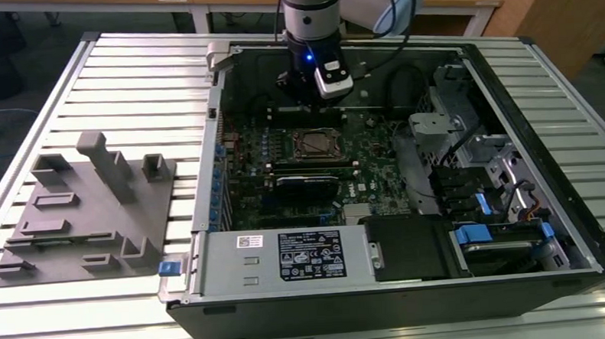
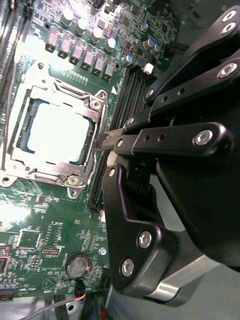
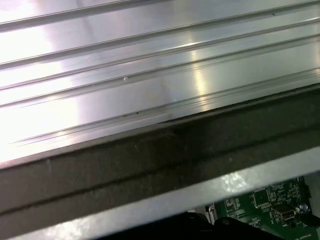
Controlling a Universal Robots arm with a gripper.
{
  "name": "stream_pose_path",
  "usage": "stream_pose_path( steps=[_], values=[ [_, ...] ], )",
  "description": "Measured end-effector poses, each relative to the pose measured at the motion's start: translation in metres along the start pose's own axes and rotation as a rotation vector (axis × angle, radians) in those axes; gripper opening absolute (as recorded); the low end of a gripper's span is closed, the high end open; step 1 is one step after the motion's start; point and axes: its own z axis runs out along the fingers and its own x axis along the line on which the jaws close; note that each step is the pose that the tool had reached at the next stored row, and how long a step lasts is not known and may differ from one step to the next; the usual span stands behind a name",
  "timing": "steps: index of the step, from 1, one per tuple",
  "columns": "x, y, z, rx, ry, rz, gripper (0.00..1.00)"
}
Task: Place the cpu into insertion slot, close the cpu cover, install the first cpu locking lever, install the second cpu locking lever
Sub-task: 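Install the first cpu locking lever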
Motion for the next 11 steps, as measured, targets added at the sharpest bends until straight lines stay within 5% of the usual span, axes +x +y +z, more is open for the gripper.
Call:
stream_pose_path(
  steps=[11],
  values=[
    [-0.0042, -0.0156, 0.0001, 0.0013, -0.0004, 0.000, 0.11]
  ],
)
